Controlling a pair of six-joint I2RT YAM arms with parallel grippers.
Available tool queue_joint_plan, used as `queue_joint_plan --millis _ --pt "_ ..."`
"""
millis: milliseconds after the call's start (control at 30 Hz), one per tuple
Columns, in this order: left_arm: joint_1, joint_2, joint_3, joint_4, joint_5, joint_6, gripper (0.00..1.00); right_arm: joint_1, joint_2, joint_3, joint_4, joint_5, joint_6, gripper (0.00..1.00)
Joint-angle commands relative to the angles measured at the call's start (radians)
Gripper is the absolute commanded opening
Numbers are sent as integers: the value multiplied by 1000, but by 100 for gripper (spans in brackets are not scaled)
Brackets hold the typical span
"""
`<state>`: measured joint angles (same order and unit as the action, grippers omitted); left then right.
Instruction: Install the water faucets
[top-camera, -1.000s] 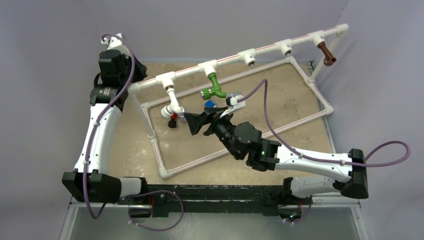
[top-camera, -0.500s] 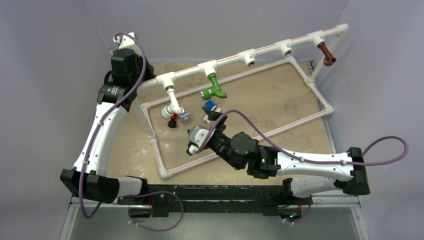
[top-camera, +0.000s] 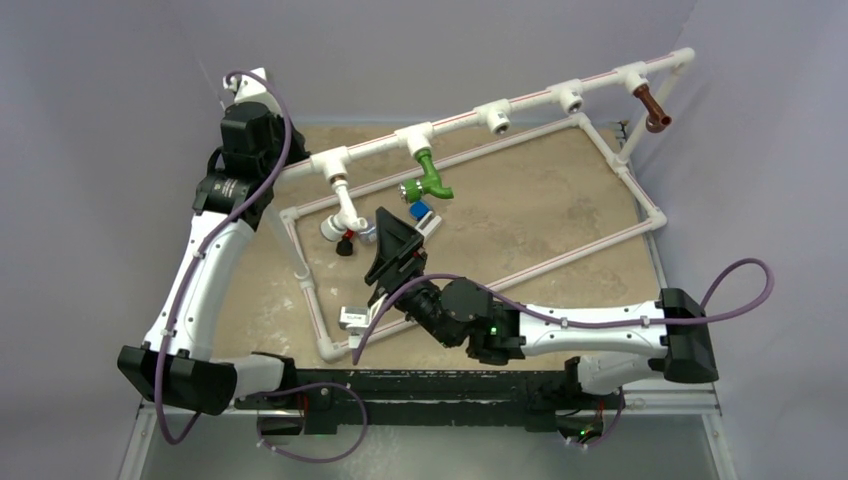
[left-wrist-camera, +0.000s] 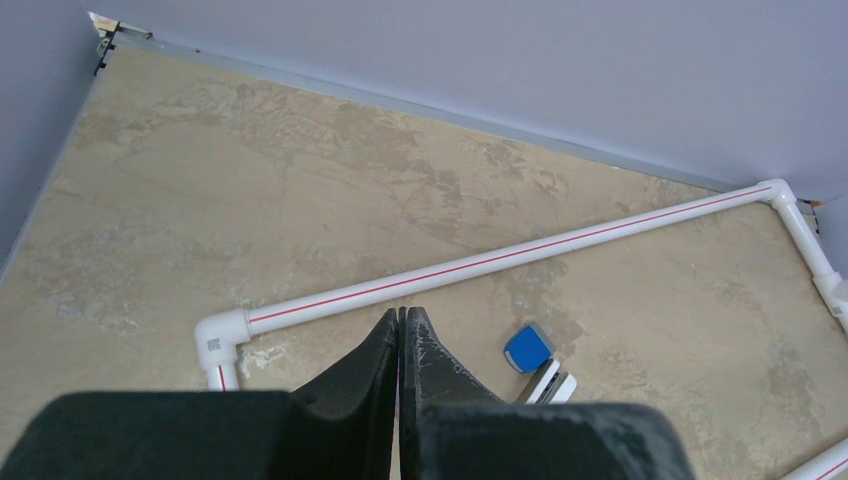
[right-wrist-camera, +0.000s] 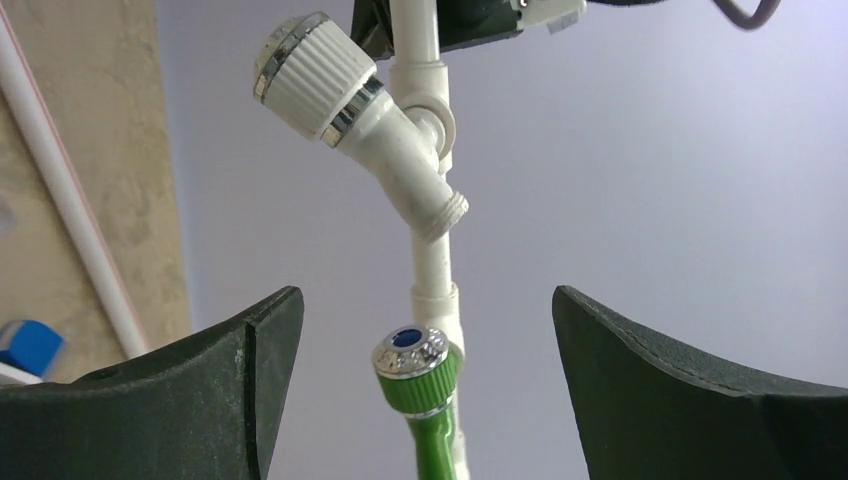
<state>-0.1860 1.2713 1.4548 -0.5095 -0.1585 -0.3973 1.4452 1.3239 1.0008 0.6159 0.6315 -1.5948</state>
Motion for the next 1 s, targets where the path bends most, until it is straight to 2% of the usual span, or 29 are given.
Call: queue_joint_plan --millis 0,267,433,567,867,967 --pt "-6 -23 -2 -83 -15 19 0 -5 21 70 76 -33 -197 94" --pt "-6 -20 -77 -43 4 34 0 -8 112 172 9 -46 -267 92" --pt "-6 -18 -108 -23 13 38 0 -17 166 231 -82 -43 -263 90" --pt "-6 -25 -134 -13 19 41 0 -41 192 242 -91 -38 -259 87" --pt "0 -30 -159 -4 37 44 0 -57 251 258 -41 -28 -272 71" --pt "8 -35 -168 1 53 42 0 -57 264 270 -32 -18 -272 62"
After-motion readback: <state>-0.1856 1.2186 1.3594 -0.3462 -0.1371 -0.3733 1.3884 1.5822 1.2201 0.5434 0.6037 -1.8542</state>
